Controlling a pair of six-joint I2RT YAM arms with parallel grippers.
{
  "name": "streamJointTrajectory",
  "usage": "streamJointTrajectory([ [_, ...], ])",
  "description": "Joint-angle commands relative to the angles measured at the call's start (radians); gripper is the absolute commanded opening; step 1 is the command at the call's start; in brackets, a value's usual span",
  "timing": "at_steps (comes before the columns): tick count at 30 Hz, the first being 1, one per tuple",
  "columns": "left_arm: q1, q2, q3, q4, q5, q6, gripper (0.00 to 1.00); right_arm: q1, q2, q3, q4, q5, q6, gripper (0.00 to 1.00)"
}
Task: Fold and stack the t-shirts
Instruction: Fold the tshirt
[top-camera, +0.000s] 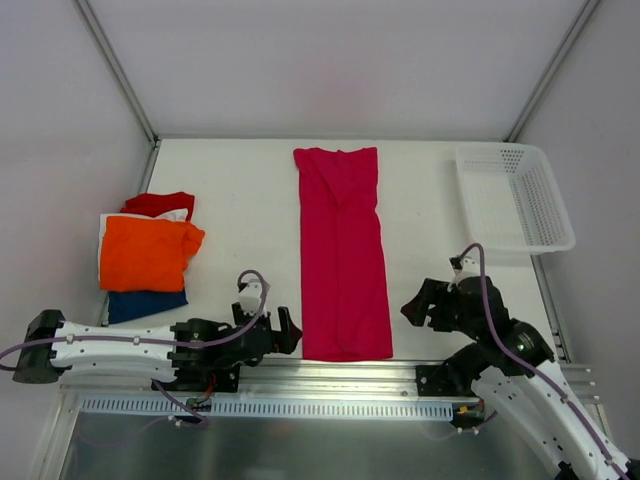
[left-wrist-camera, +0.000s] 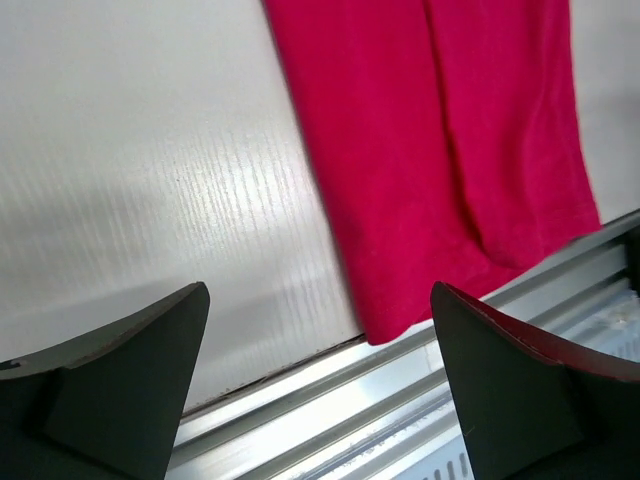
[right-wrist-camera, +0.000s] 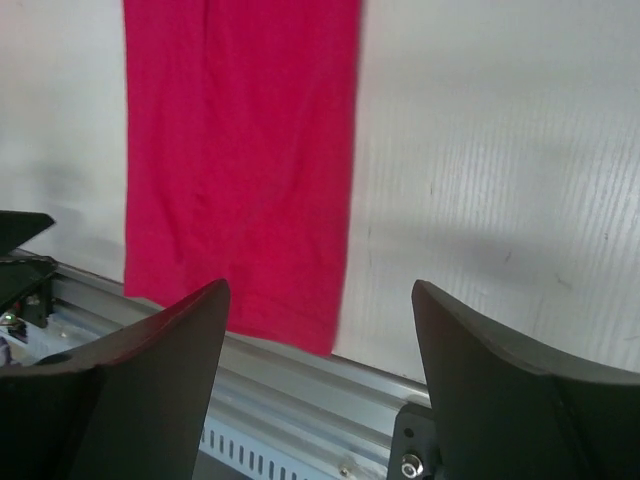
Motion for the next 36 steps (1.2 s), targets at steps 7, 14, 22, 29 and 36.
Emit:
streamJointTrajectory([
  [7, -0.065, -0.114, -0.096, 0.133, 0.044, -0.115, 0.95, 0.019, -0.174, -0.056, -0.178, 0.023, 0.162, 0.78],
  [14, -0.128, -0.002, -0.168, 0.330, 0.073, -0.170, 0.95, 0.020, -0.296, -0.180, -0.189, -0.067, 0.244, 0.83],
  [22, -0.161, 0.057, -0.201, 0.429, 0.069, -0.187, 0.95, 0.090, -0.066, -0.142, -0.071, 0.006, 0.210, 0.86],
  [29, -0.161, 0.027, -0.254, 0.543, 0.057, -0.182, 0.96, 0.478, 0.245, -0.148, 0.173, 0.280, 0.412, 0.88],
  [36, -0.161, -0.006, -0.278, 0.543, 0.055, -0.179, 0.96, 0.646, 0.428, -0.059, 0.245, 0.388, 0.474, 0.90],
])
